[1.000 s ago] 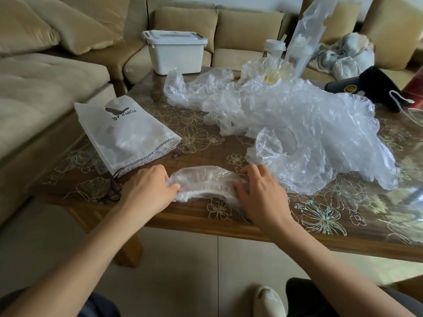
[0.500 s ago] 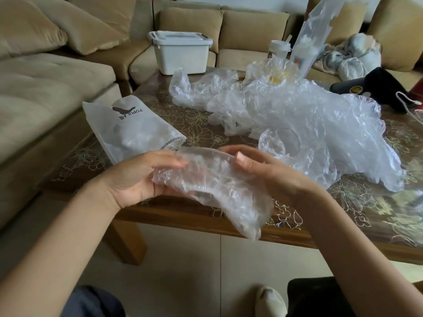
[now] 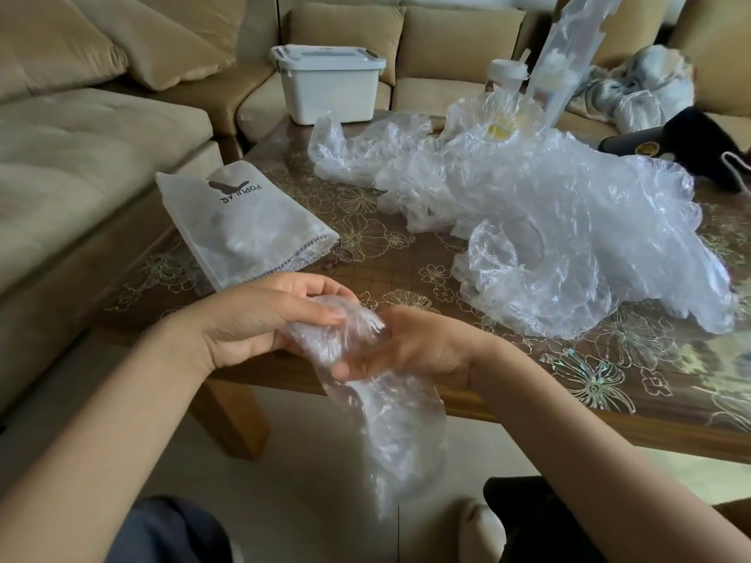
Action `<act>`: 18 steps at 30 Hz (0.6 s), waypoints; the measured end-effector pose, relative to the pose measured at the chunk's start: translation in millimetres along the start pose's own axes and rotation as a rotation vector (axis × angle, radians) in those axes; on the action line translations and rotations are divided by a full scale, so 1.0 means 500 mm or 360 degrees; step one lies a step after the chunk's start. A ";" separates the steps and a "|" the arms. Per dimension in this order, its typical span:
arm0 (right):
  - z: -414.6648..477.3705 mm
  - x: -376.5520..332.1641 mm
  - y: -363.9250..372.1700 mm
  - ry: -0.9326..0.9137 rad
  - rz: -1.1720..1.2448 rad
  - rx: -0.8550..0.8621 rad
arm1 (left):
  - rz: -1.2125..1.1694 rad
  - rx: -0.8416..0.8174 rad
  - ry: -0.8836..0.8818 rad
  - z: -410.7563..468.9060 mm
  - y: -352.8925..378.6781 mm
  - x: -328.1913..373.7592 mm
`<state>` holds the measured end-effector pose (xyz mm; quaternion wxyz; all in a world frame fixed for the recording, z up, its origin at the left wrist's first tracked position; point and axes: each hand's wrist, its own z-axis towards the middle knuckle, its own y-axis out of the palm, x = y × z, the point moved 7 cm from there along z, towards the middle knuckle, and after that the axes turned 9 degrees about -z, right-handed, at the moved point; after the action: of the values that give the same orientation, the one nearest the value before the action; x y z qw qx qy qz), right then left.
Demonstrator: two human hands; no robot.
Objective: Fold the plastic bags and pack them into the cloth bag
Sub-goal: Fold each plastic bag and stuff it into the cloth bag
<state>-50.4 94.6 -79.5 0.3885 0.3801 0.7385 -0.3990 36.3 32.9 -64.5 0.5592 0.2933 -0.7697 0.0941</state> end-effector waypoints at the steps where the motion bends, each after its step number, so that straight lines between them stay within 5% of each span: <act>1: 0.002 0.003 0.012 -0.0005 0.0048 -0.0058 | -0.0011 0.0047 0.0009 -0.001 -0.006 0.002; 13: -0.022 0.065 0.055 0.0065 -0.0293 -0.0199 | -0.0091 0.0166 0.0045 -0.033 -0.094 0.012; 18: -0.064 0.089 0.054 0.0128 -0.0237 -0.0507 | -0.0203 0.0288 0.0173 -0.052 -0.129 0.026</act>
<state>-53.5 144.6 -114.5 0.3832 0.2736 0.8335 -0.2891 90.6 -11.6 -55.3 0.5762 0.3854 -0.7064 0.1430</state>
